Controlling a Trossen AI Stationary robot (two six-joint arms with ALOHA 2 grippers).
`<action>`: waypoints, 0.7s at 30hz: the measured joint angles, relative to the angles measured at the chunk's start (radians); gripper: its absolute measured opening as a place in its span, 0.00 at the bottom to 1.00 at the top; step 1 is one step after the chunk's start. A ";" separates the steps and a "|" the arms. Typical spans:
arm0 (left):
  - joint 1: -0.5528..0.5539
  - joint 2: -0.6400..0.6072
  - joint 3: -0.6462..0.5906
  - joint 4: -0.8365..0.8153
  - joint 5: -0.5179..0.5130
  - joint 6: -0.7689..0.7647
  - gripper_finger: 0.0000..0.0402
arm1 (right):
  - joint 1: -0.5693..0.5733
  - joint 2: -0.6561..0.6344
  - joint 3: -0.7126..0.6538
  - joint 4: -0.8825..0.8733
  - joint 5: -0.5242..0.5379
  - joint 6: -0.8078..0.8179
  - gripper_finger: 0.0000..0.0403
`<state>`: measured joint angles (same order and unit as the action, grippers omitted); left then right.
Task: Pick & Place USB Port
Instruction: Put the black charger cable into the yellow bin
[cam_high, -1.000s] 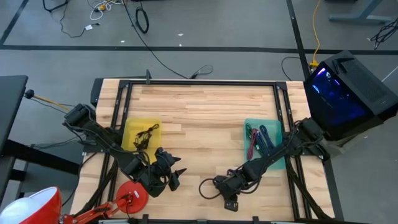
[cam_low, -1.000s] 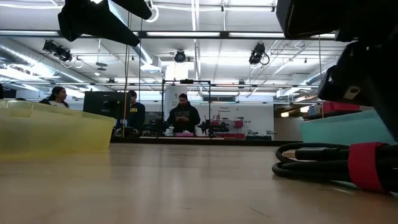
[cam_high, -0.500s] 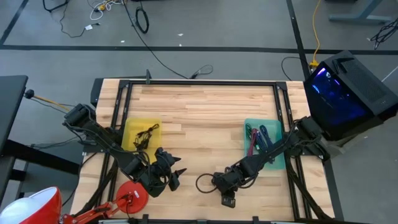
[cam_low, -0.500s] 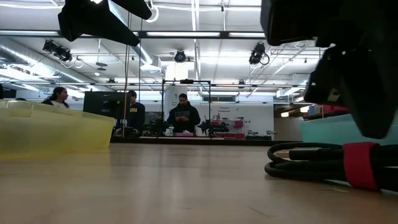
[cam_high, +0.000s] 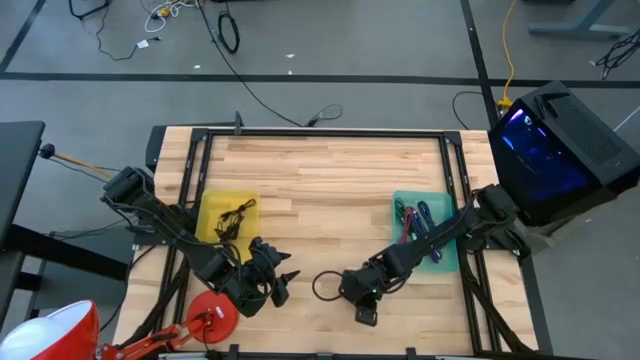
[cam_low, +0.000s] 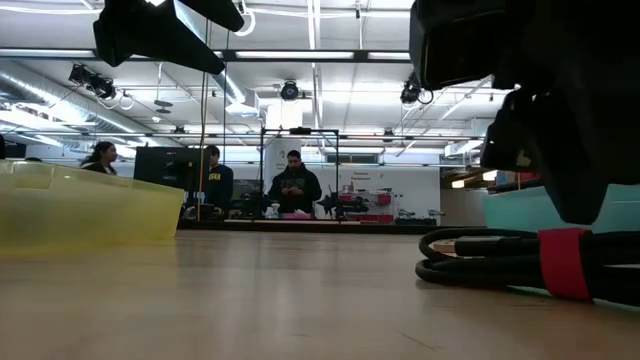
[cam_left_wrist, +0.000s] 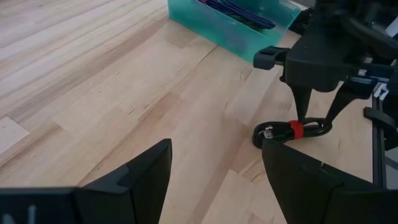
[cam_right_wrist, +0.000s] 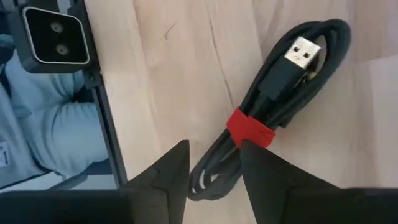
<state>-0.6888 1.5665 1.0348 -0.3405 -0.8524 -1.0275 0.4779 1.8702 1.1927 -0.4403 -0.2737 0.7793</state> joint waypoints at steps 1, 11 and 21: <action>0.000 0.000 0.000 0.000 0.000 0.000 0.63 | -0.002 -0.003 0.000 -0.009 0.003 -0.005 0.36; 0.000 0.000 0.000 -0.002 0.000 0.000 0.63 | 0.011 -0.019 0.000 -0.094 0.063 0.007 0.36; 0.000 0.001 0.000 -0.001 0.000 0.000 0.63 | 0.050 -0.018 0.000 -0.058 0.133 0.014 0.36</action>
<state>-0.6891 1.5673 1.0344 -0.3412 -0.8524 -1.0276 0.5283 1.8519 1.1927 -0.4979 -0.1406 0.7933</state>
